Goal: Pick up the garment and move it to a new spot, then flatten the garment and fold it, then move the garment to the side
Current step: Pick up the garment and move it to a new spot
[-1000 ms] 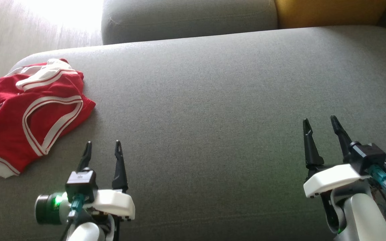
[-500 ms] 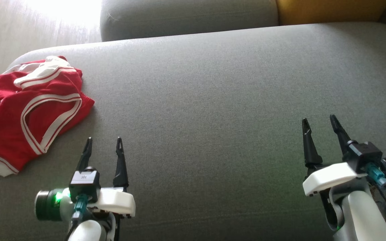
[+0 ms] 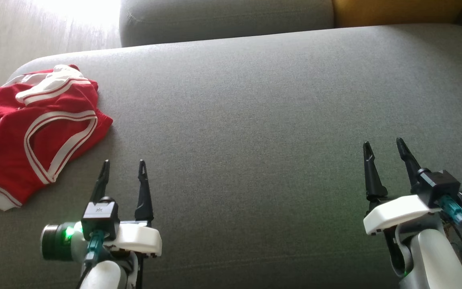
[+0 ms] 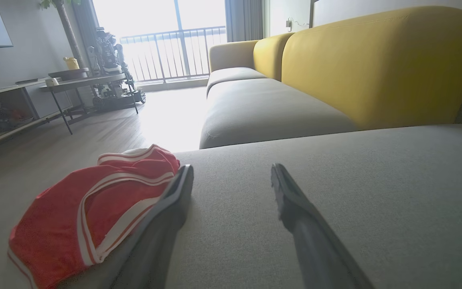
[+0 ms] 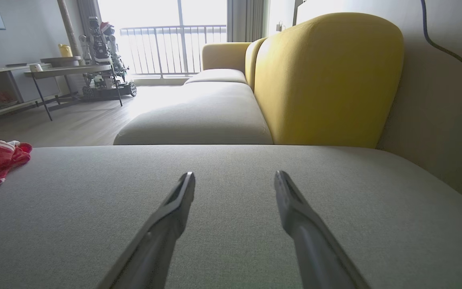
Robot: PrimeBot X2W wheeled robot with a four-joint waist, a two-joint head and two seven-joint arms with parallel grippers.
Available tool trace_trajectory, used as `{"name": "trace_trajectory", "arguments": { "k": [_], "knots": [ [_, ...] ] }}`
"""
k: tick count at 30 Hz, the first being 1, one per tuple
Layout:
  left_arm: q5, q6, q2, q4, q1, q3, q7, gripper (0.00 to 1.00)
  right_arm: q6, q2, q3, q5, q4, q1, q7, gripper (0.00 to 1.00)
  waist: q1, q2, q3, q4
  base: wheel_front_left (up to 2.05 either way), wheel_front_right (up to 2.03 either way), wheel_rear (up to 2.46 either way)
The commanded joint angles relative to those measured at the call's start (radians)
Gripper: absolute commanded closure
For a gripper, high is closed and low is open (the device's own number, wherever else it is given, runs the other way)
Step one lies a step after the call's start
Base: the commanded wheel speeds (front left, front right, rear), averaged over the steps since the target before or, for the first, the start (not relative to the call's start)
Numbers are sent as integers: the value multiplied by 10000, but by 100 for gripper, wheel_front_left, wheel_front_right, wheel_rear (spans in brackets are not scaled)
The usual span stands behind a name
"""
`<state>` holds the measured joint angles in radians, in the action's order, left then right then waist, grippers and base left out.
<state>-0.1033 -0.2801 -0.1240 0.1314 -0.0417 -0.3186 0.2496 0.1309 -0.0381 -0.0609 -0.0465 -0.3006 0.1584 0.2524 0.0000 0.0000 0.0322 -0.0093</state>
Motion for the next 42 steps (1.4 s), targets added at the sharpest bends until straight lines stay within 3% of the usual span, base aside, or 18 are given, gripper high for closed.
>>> {"name": "trace_trajectory", "arguments": {
  "k": [1, 13, 19, 35, 42],
  "knots": [
    [152, 68, -37, -303, -249, 419, 122, 0, -2, -122, 191, -55, 271, 508, 93, 0, 0, 0, -4, 11, 0, 0, 0],
    [409, 328, 149, -272, -202, 637, 122, 0, -2, -122, 187, -237, 283, 390, 93, 0, 0, 0, -130, 515, 0, 0, 0],
    [413, 364, 207, -252, -138, 767, 122, 0, -2, -122, 384, -327, 388, 269, 93, 0, 0, 0, -196, 1238, 0, 0, 0],
    [309, 590, 77, -303, 262, 1423, 122, 0, -2, -122, 1325, -550, 820, -146, 93, 0, 0, 0, -401, 3928, 0, 0, 0],
    [271, 928, 74, -322, 402, 1510, 122, 0, -2, -122, 1416, -599, 862, -270, 93, 0, 0, 0, -428, 4524, 0, 0, 0]
  ]
}}
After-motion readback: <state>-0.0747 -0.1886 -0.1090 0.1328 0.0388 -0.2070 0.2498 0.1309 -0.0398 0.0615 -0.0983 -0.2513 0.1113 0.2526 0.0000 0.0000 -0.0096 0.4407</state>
